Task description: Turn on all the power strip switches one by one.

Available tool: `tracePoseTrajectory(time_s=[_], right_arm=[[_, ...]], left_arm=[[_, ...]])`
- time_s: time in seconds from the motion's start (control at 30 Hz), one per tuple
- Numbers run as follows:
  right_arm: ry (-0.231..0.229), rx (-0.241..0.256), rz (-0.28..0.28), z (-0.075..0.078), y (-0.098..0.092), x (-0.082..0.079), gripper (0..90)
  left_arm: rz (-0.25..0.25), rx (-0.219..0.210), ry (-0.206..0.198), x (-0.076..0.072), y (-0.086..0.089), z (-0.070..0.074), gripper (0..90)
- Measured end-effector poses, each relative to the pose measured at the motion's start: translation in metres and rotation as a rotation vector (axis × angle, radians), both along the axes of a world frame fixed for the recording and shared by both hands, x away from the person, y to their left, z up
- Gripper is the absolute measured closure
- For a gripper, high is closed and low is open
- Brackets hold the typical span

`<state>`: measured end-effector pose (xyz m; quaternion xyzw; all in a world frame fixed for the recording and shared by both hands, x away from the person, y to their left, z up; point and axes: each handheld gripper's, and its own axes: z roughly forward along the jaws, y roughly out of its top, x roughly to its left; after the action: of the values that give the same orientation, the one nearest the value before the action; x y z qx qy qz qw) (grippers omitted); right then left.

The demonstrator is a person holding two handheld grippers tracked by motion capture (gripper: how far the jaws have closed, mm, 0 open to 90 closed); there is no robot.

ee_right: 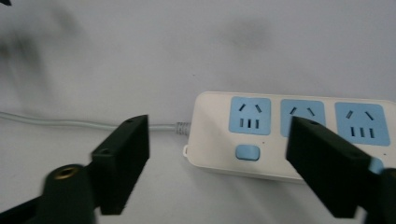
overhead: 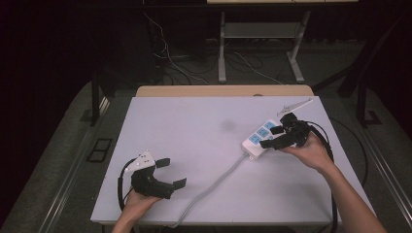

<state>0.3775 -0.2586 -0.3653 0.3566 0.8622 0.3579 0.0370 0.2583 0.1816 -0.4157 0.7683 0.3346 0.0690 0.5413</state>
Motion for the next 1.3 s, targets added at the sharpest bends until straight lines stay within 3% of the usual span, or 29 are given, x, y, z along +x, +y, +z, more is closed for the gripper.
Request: tracePoseTrajectory(time_s=[0.1,0.17,0.23,0.3,0.37,0.57,0.73,1.3], right_arm=[[-0.001,-0.013,0.01,-0.005,-0.001,0.004,38.1],[-0.005,-0.017,0.014,-0.006,-0.002,0.005,42.3],[-0.007,-0.023,0.024,-0.009,-0.003,0.008,55.4],[-0.004,-0.019,0.027,-0.009,-0.003,0.009,59.0],[-0.008,-0.023,0.04,-0.012,-0.005,0.011,70.5],[-0.002,-0.017,0.068,-0.016,-0.009,0.016,83.4],[0.02,-0.024,0.08,-0.023,-0.01,0.022,89.6],[0.077,-0.01,0.071,-0.041,-0.011,0.037,89.6]], left_arm=[[-0.002,0.002,0.0,0.0,0.0,0.0,0.0],[-0.003,0.003,0.0,0.0,-0.001,0.0,0.0],[-0.003,0.002,0.001,0.0,-0.001,0.0,0.0],[-0.004,0.002,0.0,0.0,-0.001,0.0,0.0],[-0.003,0.002,0.0,0.0,-0.001,0.0,0.0],[-0.005,0.004,0.001,0.001,-0.001,-0.001,0.0],[-0.001,0.008,-0.003,0.001,-0.001,-0.001,0.0],[0.005,0.004,-0.005,0.001,0.0,-0.001,0.0]])
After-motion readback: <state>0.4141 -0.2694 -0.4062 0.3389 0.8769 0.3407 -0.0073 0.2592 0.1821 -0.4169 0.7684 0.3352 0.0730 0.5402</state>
